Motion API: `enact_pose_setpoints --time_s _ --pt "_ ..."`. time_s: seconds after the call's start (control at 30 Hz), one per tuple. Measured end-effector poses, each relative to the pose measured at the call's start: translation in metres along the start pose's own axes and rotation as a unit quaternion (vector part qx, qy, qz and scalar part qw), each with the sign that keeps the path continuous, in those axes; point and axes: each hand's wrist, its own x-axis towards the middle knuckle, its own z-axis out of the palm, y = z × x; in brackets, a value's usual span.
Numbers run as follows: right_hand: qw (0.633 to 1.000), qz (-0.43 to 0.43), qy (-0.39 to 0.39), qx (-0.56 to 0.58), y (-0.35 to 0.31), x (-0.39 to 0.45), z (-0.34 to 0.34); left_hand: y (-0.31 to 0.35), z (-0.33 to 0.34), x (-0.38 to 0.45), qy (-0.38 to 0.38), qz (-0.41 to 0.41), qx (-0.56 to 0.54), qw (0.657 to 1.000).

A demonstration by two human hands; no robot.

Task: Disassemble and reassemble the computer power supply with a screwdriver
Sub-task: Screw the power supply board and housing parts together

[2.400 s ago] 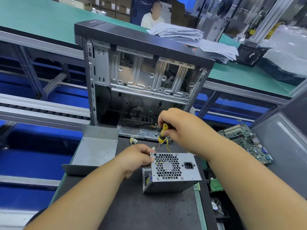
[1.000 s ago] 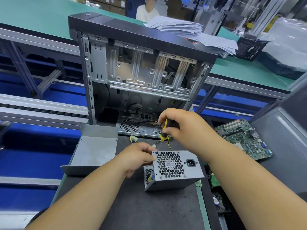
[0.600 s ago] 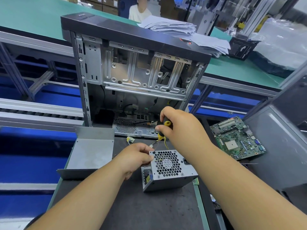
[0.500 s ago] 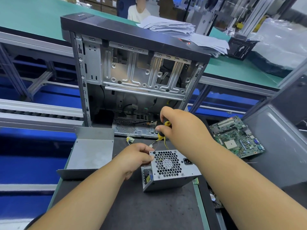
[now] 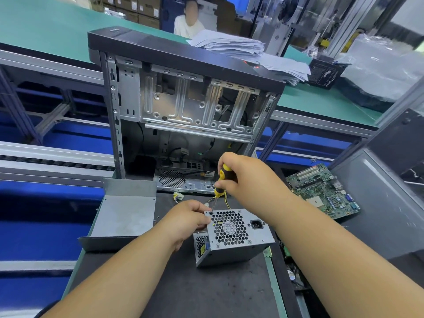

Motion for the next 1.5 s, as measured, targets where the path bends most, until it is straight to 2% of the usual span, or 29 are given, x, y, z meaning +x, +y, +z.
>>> enact_pose_setpoints --time_s 0.17,0.27,0.33,0.4,0.53,0.6,0.63,0.7,0.83,0.9,0.97,1.07,1.27,1.37,1.43,1.5 --pt "0.999 0.021 0.033 -0.025 0.024 -0.007 -0.003 -0.001 0.004 0.001 0.022 0.008 0.009 1.000" --pt "0.987 0.100 0.084 0.090 0.049 -0.019 -0.004 -0.003 0.008 0.001 0.045 0.019 0.021 0.999" --pt "0.959 0.165 0.132 0.190 0.068 -0.026 -0.005 -0.003 0.011 0.002 0.066 0.022 0.028 0.997" --pt "0.917 0.228 0.149 0.292 0.091 -0.032 -0.005 -0.003 0.016 0.002 0.086 0.017 0.028 0.996" --pt "0.839 0.313 0.116 0.430 0.138 -0.053 0.011 -0.005 0.026 0.000 0.137 0.015 0.030 0.990" --pt "0.803 0.362 0.097 0.464 0.158 -0.063 0.022 -0.005 0.030 -0.002 0.159 0.017 0.037 0.986" --pt "0.796 0.384 0.083 0.460 0.168 -0.067 0.028 -0.005 0.031 -0.002 0.170 0.017 0.042 0.984" --pt "0.806 0.411 0.048 0.423 0.184 -0.076 0.044 -0.006 0.035 -0.004 0.189 0.015 0.032 0.981" --pt "0.844 0.391 -0.001 0.368 0.204 -0.097 0.084 -0.011 0.043 -0.007 0.217 0.009 0.026 0.976" --pt "0.886 0.369 -0.043 0.278 0.211 -0.106 0.103 -0.011 0.046 -0.010 0.234 0.009 0.024 0.972" --pt "0.912 0.340 -0.081 0.214 0.216 -0.112 0.120 -0.010 0.049 -0.013 0.242 0.016 0.027 0.970" --pt "0.926 0.315 -0.115 0.173 0.219 -0.119 0.136 -0.013 0.054 -0.021 0.250 0.022 0.040 0.967" --pt "0.946 0.269 -0.133 0.122 0.223 -0.121 0.147 -0.020 0.058 -0.040 0.256 0.042 0.086 0.962" --pt "0.953 0.246 -0.112 0.133 0.220 -0.116 0.139 -0.021 0.063 -0.051 0.254 0.052 0.096 0.961" --pt "0.946 0.228 -0.080 0.214 0.213 -0.112 0.129 -0.022 0.066 -0.058 0.260 0.061 0.112 0.957" --pt "0.916 0.204 -0.065 0.339 0.201 -0.108 0.115 -0.023 0.068 -0.065 0.260 0.065 0.134 0.954"
